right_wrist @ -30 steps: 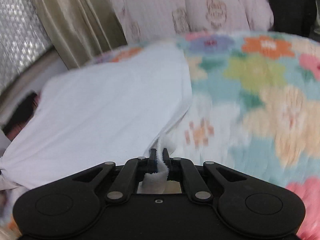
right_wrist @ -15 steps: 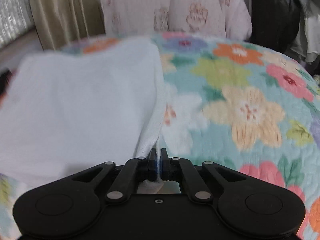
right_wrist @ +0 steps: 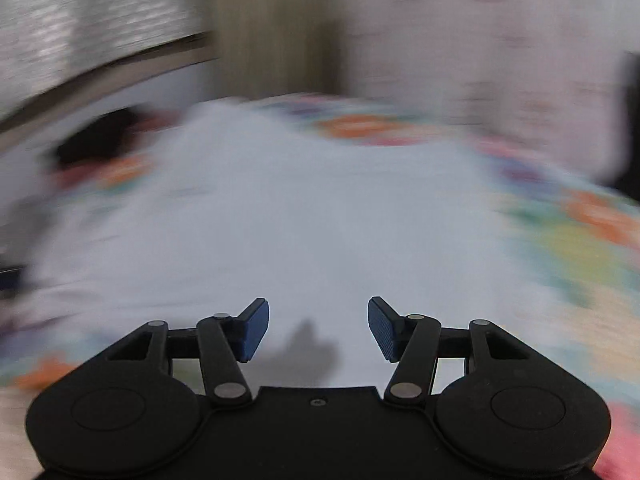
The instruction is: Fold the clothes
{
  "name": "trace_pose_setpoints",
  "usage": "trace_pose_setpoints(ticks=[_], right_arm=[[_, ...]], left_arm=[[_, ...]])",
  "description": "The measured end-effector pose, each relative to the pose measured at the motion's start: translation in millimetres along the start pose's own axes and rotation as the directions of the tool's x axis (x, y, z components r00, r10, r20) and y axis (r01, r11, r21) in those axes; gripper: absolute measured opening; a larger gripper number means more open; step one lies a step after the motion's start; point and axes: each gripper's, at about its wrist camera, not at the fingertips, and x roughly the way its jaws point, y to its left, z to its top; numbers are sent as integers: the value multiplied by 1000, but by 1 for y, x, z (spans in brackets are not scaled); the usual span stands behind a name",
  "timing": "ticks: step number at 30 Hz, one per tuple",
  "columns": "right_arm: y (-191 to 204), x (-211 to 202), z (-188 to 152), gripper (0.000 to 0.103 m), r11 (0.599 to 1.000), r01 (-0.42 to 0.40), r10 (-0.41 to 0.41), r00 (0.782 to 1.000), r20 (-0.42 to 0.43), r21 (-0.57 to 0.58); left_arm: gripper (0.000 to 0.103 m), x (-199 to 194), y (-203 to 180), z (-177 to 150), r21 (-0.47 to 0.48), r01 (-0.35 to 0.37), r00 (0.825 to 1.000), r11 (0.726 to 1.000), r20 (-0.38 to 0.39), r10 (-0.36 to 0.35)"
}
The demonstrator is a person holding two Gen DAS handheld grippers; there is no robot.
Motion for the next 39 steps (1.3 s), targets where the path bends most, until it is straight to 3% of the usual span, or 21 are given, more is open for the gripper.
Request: trace_pose_setpoints(ticks=[3, 5, 7, 8, 13, 16, 20, 24, 32, 36, 39], right_arm=[[68, 31, 15, 61, 971, -217, 213, 976, -45, -98], [104, 53, 21, 61, 941, -300, 291, 953, -78, -158], [131, 72, 26, 61, 910, -359, 343, 933, -112, -206], [140, 79, 27, 61, 901, -376, 356, 926, -126, -218], [157, 106, 33, 61, 874, -411, 375, 910, -178, -259], [161, 106, 31, 61, 845, -444, 403, 895, -190, -299], [170, 100, 27, 61, 801, -483, 448, 875, -182, -353], [180, 100, 28, 62, 787, -458, 444, 886, -136, -413], [194, 102, 29, 63, 768, -415, 417, 902, -111, -487], [190, 99, 30, 63, 779, -388, 400, 912, -86, -492], [178, 105, 33, 63, 826, -354, 360, 930, -73, -440]], left_arm=[[47, 25, 7, 0, -13, -16, 999, 1000, -35, 15], [46, 39, 6, 1, -4, -59, 997, 998, -43, 59], [21, 45, 5, 3, -8, -94, 995, 996, -41, 94], [10, 43, 3, 4, -8, -74, 996, 997, -40, 74], [8, 4, -14, 1, 74, 39, 998, 997, 45, -42], [8, -13, -15, 4, 56, 176, 979, 983, 97, -180], [8, -21, -18, 9, 45, 315, 938, 948, 133, -319], [8, -22, -22, 3, 36, 392, 912, 919, 115, -393], [8, -11, -18, 8, 17, 424, 900, 905, 104, -424], [8, -13, -16, 7, 6, 395, 913, 919, 108, -394], [8, -8, -13, 6, -24, 360, 931, 933, 81, -357]])
